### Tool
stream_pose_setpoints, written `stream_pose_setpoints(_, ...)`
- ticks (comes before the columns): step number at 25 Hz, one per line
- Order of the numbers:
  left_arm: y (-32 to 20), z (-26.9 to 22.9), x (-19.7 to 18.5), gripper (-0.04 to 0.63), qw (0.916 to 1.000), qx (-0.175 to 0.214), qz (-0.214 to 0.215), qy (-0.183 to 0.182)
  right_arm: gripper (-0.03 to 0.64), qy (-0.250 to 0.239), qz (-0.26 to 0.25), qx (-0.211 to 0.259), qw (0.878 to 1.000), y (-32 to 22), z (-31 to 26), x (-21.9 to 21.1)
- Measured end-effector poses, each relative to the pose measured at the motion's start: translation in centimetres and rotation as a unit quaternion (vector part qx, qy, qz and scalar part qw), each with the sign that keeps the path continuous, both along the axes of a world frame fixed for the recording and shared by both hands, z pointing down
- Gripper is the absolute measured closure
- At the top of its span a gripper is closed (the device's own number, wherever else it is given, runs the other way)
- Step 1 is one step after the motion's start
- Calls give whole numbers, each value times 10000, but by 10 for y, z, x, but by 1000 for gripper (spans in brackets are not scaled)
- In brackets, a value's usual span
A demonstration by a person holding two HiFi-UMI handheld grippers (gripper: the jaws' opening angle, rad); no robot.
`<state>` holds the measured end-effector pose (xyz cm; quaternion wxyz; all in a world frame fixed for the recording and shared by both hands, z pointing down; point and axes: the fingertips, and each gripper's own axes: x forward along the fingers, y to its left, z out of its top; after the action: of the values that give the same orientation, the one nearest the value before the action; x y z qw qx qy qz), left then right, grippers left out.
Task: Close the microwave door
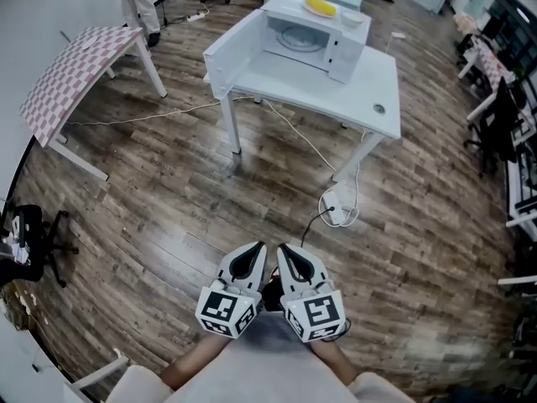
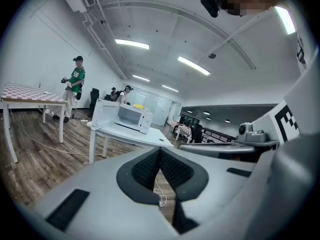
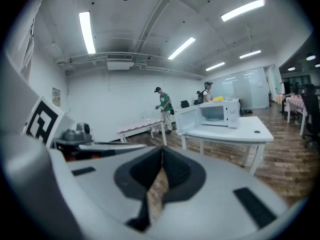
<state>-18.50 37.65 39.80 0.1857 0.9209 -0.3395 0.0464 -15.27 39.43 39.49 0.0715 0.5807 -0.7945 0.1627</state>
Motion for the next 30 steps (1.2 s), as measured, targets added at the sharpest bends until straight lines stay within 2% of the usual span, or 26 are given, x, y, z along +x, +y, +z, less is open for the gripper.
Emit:
stream_pose_setpoints(12, -39, -11, 51, 575, 9997, 180, -155, -54, 594, -71, -315, 153, 9994, -43, -9, 44)
stream_pose_setpoints(21, -47, -9, 55, 575, 9990, 112, -412, -115, 594, -211, -460, 128, 9986, -48, -5, 53)
stream_pose_setpoints(30, -77, 2, 67, 575, 9995, 7, -309, -43, 594, -124, -557, -110, 9983, -75, 11, 56)
